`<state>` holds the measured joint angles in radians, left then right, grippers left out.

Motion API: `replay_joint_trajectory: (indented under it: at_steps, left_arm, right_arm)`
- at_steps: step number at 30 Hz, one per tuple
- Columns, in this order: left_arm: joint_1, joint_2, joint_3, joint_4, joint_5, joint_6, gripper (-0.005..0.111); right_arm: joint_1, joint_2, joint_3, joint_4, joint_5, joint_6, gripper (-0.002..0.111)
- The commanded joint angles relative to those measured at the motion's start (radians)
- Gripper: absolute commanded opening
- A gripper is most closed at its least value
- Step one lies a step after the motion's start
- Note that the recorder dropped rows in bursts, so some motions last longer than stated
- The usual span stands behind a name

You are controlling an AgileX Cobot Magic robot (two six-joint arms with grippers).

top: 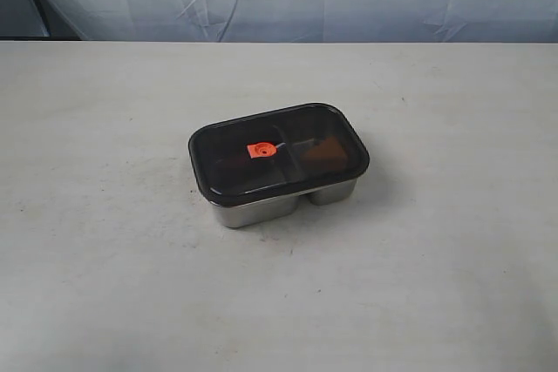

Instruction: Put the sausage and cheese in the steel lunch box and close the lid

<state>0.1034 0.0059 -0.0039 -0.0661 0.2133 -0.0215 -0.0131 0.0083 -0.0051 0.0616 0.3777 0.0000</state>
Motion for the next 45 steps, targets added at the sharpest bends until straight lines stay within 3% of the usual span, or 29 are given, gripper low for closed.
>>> replay_joint_trajectory:
  at_steps: [1, 4, 13, 45]
  left_arm:
    - [0.004, -0.006, 0.004, 0.034, -0.021, 0.004, 0.000]
    - [-0.001, -0.006, 0.004, 0.034, -0.019, 0.004, 0.000]
    - [-0.096, -0.006, 0.004, 0.037, -0.019, 0.004, 0.000]
    - [-0.096, -0.006, 0.004, 0.042, -0.019, 0.004, 0.000]
  right_arm:
    - [0.004, -0.006, 0.005, 0.001, -0.014, 0.000, -0.001]
    - [0.004, -0.006, 0.005, 0.001, -0.014, 0.000, -0.001]
    - [0.004, -0.006, 0.005, 0.001, -0.016, 0.000, -0.001]
    - [0.004, -0.006, 0.005, 0.001, -0.016, 0.000, -0.001]
